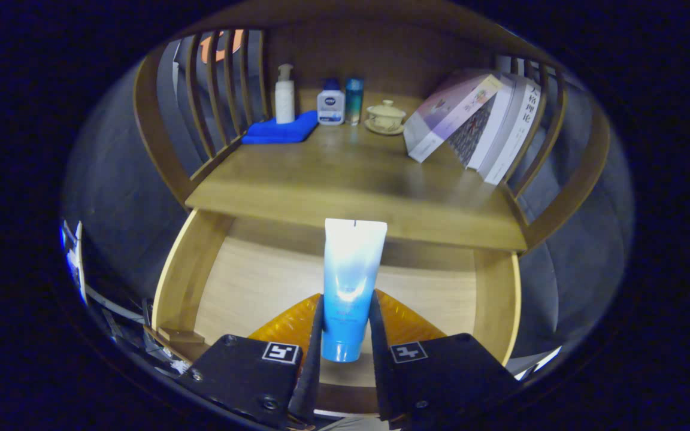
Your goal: Pull open the drawer, take out the items inside it, and place them on the countertop above the cabinet.
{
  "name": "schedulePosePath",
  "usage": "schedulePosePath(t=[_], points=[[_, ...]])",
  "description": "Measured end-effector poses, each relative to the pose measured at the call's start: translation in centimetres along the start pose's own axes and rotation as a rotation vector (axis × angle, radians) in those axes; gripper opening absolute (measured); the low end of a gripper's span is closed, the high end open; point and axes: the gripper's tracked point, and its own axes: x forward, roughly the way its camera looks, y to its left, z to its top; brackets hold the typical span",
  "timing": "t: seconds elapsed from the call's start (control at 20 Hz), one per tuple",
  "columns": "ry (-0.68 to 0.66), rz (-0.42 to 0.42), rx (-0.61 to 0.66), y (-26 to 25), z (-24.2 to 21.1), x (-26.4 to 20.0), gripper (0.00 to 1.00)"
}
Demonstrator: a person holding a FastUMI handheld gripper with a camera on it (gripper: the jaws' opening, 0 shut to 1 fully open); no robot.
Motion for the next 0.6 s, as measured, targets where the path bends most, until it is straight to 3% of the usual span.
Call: schedulePosePath(t=[0.6], points=[[-0.155, -0.092, -0.025, 0.3, 13.1, 3.7, 0.42]])
